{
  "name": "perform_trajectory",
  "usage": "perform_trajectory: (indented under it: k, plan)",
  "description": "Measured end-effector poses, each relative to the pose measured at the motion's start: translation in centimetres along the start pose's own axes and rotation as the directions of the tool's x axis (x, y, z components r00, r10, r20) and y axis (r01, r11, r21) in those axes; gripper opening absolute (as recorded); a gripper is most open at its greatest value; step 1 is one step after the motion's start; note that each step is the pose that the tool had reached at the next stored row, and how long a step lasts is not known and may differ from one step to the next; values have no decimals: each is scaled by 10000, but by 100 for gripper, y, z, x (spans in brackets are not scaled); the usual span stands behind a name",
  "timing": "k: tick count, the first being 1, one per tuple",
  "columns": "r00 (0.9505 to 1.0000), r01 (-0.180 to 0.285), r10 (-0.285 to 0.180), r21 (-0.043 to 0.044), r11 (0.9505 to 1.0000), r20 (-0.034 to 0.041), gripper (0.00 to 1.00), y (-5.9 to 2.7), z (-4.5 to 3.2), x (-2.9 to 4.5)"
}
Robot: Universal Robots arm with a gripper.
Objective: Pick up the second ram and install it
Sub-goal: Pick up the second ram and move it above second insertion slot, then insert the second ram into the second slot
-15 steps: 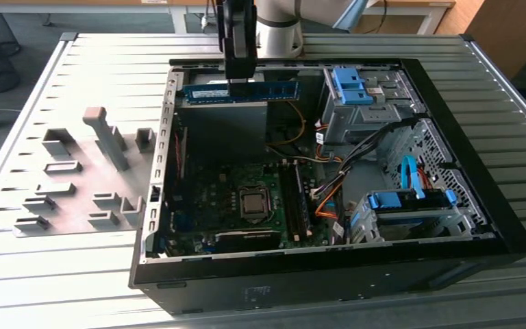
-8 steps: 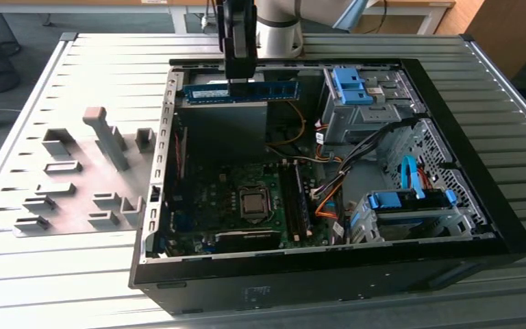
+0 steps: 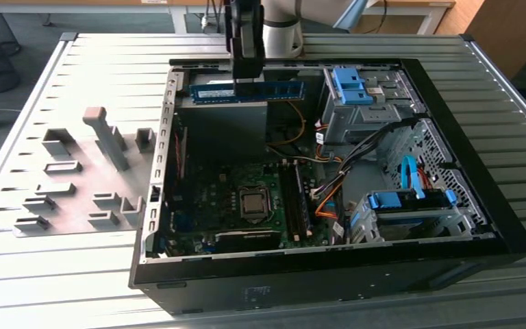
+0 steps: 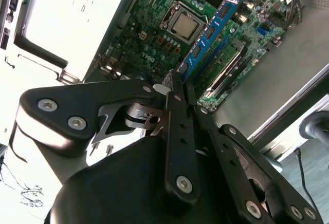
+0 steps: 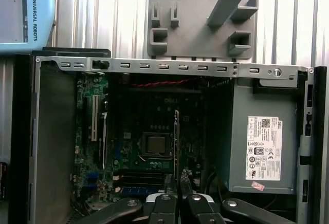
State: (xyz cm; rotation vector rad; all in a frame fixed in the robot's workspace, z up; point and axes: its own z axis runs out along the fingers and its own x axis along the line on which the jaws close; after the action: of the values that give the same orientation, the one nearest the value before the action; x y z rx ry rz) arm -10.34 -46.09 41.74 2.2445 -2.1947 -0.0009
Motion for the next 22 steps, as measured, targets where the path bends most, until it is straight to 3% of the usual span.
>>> perform_trajectory:
  k: [4, 6, 17, 22]
  plan:
    - [10000, -1, 1, 0, 10000, 1, 14, -28, 0, 1]
    - [10000, 1, -1, 0, 10000, -7, 14, -95, 0, 2]
    - [10000, 3, -3, 0, 10000, -9, 14, -95, 0, 2]
    - [9987, 502, -502, 0, 9987, -11, 14, -95, 1, 2]
